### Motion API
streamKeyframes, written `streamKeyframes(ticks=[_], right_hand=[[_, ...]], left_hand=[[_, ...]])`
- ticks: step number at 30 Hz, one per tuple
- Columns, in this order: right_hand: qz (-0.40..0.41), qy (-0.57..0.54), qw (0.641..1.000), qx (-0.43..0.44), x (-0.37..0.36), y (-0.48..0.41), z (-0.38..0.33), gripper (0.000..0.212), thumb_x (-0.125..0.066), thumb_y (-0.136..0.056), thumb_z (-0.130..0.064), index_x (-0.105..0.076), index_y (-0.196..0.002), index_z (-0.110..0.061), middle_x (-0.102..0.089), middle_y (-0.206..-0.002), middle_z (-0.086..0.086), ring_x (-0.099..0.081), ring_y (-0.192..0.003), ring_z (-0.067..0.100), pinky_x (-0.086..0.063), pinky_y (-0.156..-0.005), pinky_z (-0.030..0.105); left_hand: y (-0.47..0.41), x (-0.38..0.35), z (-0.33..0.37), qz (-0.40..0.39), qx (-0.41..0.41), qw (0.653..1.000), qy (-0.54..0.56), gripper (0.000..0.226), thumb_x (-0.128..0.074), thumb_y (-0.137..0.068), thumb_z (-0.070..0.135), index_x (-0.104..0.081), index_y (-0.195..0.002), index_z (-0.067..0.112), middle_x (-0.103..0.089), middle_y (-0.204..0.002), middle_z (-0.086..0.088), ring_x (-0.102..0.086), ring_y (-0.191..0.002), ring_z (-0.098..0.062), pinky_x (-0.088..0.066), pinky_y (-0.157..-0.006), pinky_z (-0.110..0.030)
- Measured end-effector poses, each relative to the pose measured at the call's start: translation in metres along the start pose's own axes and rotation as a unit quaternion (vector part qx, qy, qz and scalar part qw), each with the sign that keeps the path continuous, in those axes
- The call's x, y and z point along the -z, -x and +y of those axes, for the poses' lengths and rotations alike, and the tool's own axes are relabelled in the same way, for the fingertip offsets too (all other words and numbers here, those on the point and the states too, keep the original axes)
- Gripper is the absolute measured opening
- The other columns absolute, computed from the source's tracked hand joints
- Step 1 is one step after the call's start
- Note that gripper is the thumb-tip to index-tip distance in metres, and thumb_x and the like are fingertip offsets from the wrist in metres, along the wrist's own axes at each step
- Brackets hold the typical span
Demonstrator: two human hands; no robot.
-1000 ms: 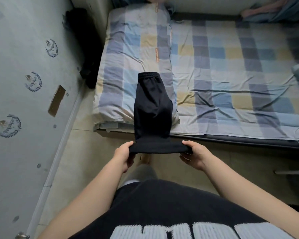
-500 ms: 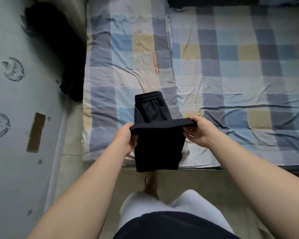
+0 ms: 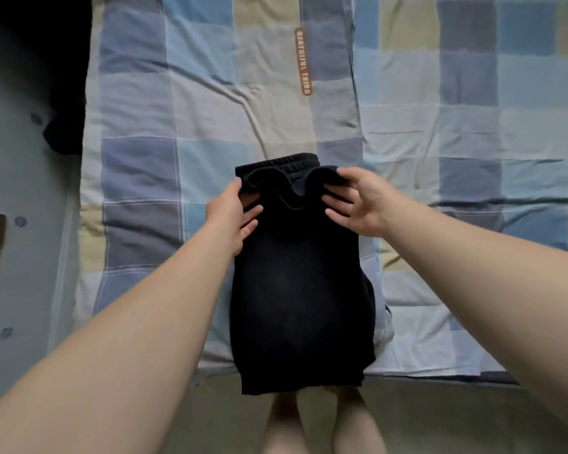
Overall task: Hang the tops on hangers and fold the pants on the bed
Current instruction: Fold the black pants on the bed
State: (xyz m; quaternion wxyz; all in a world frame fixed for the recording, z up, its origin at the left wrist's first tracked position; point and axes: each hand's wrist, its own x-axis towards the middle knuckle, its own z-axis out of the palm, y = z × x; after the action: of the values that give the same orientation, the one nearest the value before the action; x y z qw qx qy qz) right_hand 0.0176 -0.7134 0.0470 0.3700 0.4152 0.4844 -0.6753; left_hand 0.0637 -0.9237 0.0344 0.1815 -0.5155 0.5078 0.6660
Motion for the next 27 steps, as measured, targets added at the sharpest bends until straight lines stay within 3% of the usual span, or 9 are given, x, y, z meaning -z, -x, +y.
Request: streamKeyframes(ticks=[2, 6, 9, 13, 15, 17, 19, 22, 27], right_hand=[[-0.02, 0.023, 0.999, -0.011, 0.014, -0.016, 0.013, 0.032, -0.06, -0.097, -0.032, -0.055, -0.127, -0.021, -0.07, -0.123, 0.0, -0.065, -0.114, 0.022, -0.051, -0.092, 0.042], [-0.038, 0.049, 0.997, -0.035, 0.047, -0.022, 0.049, 0.036, -0.059, -0.097, -0.035, -0.055, -0.131, -0.023, -0.073, -0.118, 0.0, -0.067, -0.11, 0.021, -0.053, -0.083, 0.039], [0.017, 0.083, 0.996, -0.033, 0.074, -0.012, 0.083, 0.034, -0.059, -0.098, -0.033, -0.057, -0.13, -0.021, -0.074, -0.114, 0.0, -0.069, -0.105, 0.018, -0.054, -0.078, 0.036], [0.117, 0.137, 0.983, -0.011, 0.108, 0.007, 0.135, 0.014, -0.063, -0.095, -0.028, -0.064, -0.107, -0.019, -0.072, -0.113, 0.004, -0.066, -0.1, 0.014, -0.05, -0.072, 0.03], [0.157, 0.18, 0.971, 0.009, 0.12, 0.015, 0.16, 0.023, -0.067, -0.093, -0.027, -0.063, -0.113, -0.015, -0.067, -0.111, 0.002, -0.063, -0.094, 0.016, -0.047, -0.07, 0.029], [0.166, 0.228, 0.959, 0.026, 0.128, 0.02, 0.183, 0.043, -0.072, -0.091, -0.028, -0.056, -0.127, -0.011, -0.062, -0.12, 0.003, -0.059, -0.094, 0.015, -0.045, -0.08, 0.03], [0.144, 0.269, 0.952, 0.038, 0.135, 0.022, 0.203, 0.062, -0.076, -0.087, -0.03, -0.048, -0.138, -0.011, -0.051, -0.138, 0.005, -0.053, -0.119, 0.018, -0.044, -0.101, 0.035], [0.12, 0.321, 0.937, 0.058, 0.139, 0.023, 0.219, 0.078, -0.081, -0.082, -0.036, -0.041, -0.144, -0.014, -0.037, -0.146, 0.004, -0.041, -0.136, 0.019, -0.037, -0.115, 0.042], [0.119, 0.253, 0.959, -0.051, 0.141, 0.02, 0.217, 0.091, -0.085, -0.072, -0.052, -0.031, -0.138, -0.021, -0.044, -0.144, -0.001, -0.052, -0.126, 0.023, -0.047, -0.104, 0.049]], left_hand=[[-0.01, -0.003, -0.02, -0.028, -0.019, 0.999, -0.037, 0.035, -0.045, -0.104, 0.043, -0.056, -0.135, 0.029, -0.068, -0.124, 0.009, -0.068, -0.099, -0.011, -0.049, -0.073, -0.028], [-0.004, 0.002, -0.066, 0.018, -0.072, 0.993, -0.091, 0.018, -0.054, -0.101, 0.036, -0.064, -0.115, 0.033, -0.071, -0.115, 0.009, -0.07, -0.098, -0.012, -0.052, -0.075, -0.028], [0.012, 0.018, -0.108, 0.043, -0.12, 0.981, -0.147, 0.015, -0.06, -0.099, 0.024, -0.069, -0.11, 0.029, -0.071, -0.11, 0.006, -0.069, -0.091, -0.011, -0.054, -0.079, -0.029], [0.038, 0.049, -0.162, 0.11, -0.151, 0.956, -0.226, 0.015, -0.065, -0.094, 0.017, -0.067, -0.108, 0.022, -0.069, -0.105, 0.004, -0.065, -0.092, -0.011, -0.053, -0.094, -0.036], [0.049, 0.064, -0.189, 0.161, -0.154, 0.936, -0.271, 0.022, -0.069, -0.091, 0.019, -0.062, -0.111, 0.018, -0.064, -0.114, -0.003, -0.062, -0.095, -0.018, -0.051, -0.096, -0.041], [0.055, 0.078, -0.214, 0.221, -0.147, 0.911, -0.316, 0.039, -0.075, -0.085, 0.025, -0.057, -0.118, 0.015, -0.058, -0.122, -0.008, -0.057, -0.109, -0.027, -0.045, -0.102, -0.046], [0.058, 0.09, -0.233, 0.244, -0.124, 0.899, -0.34, 0.06, -0.08, -0.079, 0.036, -0.052, -0.127, 0.013, -0.052, -0.131, -0.009, -0.051, -0.122, -0.031, -0.041, -0.107, -0.048], [0.058, 0.1, -0.252, 0.199, -0.1, 0.911, -0.347, 0.078, -0.082, -0.075, 0.049, -0.045, -0.135, 0.016, -0.049, -0.137, -0.004, -0.053, -0.125, -0.026, -0.043, -0.107, -0.046], [0.046, 0.111, -0.25, 0.079, -0.019, 0.954, -0.288, 0.072, -0.087, -0.072, 0.045, -0.051, -0.127, 0.016, -0.065, -0.121, 0.006, -0.063, -0.112, -0.018, -0.05, -0.095, -0.035]])
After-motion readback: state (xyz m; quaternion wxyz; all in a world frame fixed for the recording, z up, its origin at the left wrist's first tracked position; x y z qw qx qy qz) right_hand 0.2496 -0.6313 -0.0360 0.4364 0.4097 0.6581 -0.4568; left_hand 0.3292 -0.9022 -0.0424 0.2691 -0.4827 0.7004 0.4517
